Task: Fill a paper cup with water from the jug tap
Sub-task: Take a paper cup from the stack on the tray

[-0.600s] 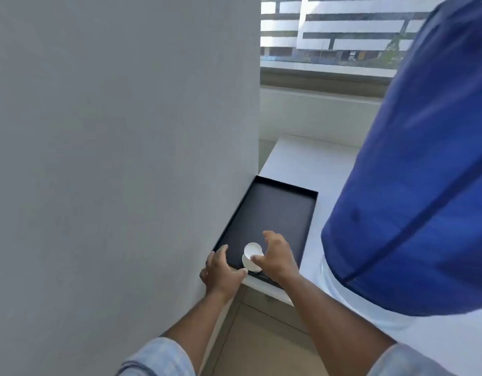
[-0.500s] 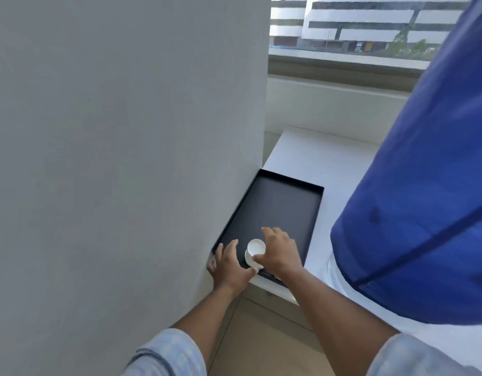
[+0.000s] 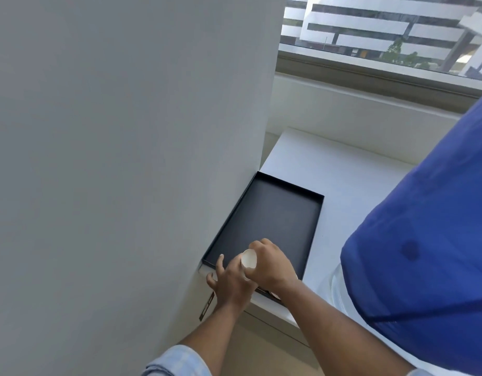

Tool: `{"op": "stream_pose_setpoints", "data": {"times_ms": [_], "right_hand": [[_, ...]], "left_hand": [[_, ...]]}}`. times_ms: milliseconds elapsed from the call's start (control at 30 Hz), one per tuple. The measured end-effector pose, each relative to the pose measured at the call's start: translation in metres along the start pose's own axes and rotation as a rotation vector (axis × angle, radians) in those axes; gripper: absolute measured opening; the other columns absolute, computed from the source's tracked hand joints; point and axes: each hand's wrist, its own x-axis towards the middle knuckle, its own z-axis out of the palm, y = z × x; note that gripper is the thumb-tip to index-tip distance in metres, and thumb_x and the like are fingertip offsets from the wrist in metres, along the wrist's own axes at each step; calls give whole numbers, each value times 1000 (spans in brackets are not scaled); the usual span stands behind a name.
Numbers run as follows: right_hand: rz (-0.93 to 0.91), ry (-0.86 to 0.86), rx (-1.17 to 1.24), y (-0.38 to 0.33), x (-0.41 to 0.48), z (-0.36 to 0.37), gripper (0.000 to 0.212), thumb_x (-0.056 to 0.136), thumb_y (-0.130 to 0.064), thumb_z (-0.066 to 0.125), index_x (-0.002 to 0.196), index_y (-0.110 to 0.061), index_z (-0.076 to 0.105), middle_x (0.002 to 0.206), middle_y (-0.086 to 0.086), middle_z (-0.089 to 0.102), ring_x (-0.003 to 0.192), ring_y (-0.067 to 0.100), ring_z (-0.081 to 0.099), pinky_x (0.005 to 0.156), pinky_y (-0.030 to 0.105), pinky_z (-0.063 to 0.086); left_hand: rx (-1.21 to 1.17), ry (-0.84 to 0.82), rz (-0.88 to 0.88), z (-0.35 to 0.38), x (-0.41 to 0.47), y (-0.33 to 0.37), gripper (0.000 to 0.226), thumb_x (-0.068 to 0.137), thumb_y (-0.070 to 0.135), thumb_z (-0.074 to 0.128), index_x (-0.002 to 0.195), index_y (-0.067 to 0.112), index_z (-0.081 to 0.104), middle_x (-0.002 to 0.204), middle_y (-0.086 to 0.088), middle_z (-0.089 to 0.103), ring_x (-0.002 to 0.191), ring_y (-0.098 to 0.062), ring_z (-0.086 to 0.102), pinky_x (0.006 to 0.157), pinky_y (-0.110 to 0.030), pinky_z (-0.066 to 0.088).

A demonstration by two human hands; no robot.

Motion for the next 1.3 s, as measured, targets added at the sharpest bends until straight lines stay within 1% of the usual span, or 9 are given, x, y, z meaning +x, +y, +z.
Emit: {"op": "stream_pose_setpoints", "data": {"times_ms": [133,367,567,833,1067,1133,1200,1233,1300], "right_hand": [[36,21,23,7,-1,-1,42,84,-48,73,114,-19,66,108,-3,63,95,20,64,81,37,60],[78,37,96,15,-8,5,52,85,-44,74,131,-22,62,121,-3,63,108,22,64,90,37,58],[88,66,148,18,-8,5,62,87,-41,74,144,-24,57,130,-2,62,117,24,62,95,39,56],[84,218,229,8,-5,-11,55,87,-43,74,138,-26,63,129,-5,64,114,22,66,91,39,57],[68,519,375,9,-37,-19,52,82,-26,83,131,-19,66,119,-1,64,97,14,62,80,16,47],[67,598,430,8,-53,-16,51,78,-20,87,123,-22,64,113,-3,64,91,16,64,77,17,52],[92,626,483,6,-70,-12,54,75,-18,89,115,-31,56,105,-6,62,84,13,66,69,14,53],[114,626,521,6,-79,-8,56,73,-17,90,112,-34,53,104,-7,62,85,11,68,68,11,53],[165,622,613,3,-97,0,57,71,-15,92,106,-35,51,105,-6,65,90,14,72,69,8,55]], "left_hand": [[1,-32,30,-1,4,-1,73,61,74,48,128,48,61,126,27,69,161,-13,16,119,-64,10],[22,-73,41,5,7,-13,63,68,62,79,126,47,59,130,27,66,160,-15,17,119,-64,9],[38,-63,57,8,9,-20,61,69,58,77,125,49,57,135,28,62,159,-16,20,118,-67,12],[120,-104,57,3,12,-21,66,70,60,74,129,39,55,141,24,57,160,-20,19,119,-67,15],[108,-155,63,-7,1,-18,101,61,63,87,150,41,45,168,15,36,163,-20,12,123,-60,17],[14,-85,32,-13,-11,-11,97,68,56,84,154,37,45,172,9,31,164,-19,11,126,-57,16],[-226,26,12,-23,-28,0,80,73,42,71,150,33,51,166,6,45,161,-17,25,128,-53,22],[-397,55,4,-30,-38,4,73,75,37,67,146,31,55,155,8,58,153,-16,41,126,-50,32],[-762,13,-32,-44,-56,12,58,81,37,68,137,27,63,123,8,78,124,-11,68,107,-35,55]]}}
